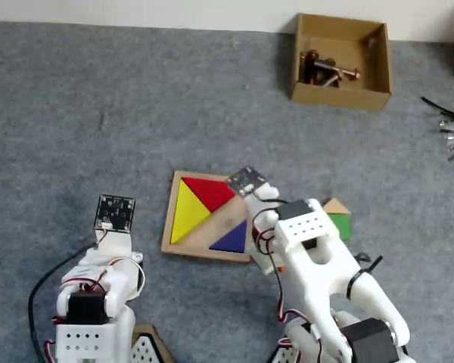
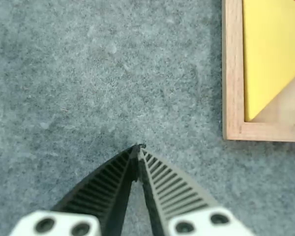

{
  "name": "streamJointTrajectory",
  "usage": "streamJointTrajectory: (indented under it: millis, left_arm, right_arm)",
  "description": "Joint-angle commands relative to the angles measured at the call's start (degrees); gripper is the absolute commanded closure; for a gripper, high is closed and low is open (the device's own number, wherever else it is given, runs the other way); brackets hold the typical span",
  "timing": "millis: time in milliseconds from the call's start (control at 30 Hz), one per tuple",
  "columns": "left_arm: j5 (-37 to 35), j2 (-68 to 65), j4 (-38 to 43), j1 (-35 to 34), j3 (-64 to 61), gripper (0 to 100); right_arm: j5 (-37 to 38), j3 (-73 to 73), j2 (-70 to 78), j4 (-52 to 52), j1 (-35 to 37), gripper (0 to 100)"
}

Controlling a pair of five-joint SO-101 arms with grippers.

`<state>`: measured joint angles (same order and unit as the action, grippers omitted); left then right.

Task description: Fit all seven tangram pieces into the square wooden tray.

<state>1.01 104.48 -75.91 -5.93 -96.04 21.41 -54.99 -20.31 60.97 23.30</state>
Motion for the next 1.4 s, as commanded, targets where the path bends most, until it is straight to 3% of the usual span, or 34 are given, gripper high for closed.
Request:
streamJointTrajectory:
  millis: [0,767,1067,1200,1367]
  left_arm:
    - [-0.09,0.57,-0.18,0.66,-1.01,99]
    - [-0.09,0.57,-0.18,0.66,-1.01,99]
    - [-0.09,0.57,-0.18,0.66,-1.01,99]
    - [-0.09,0.57,-0.18,0.66,-1.01,99]
    - [-0.09,0.57,-0.18,0.66,-1.01,99]
  right_arm:
    - [0.7,-0.66,-0.13,1.71,-1.19,77.4]
    - [0.44,-3.3,-0.57,-0.57,-1.19,77.4]
    - [0.09,4.0,-5.49,8.13,-1.01,77.4]
    - [-6.86,4.44,-9.71,7.69,-0.84,77.4]
    - [-8.0,3.74,-10.68,1.1,-0.4,77.4]
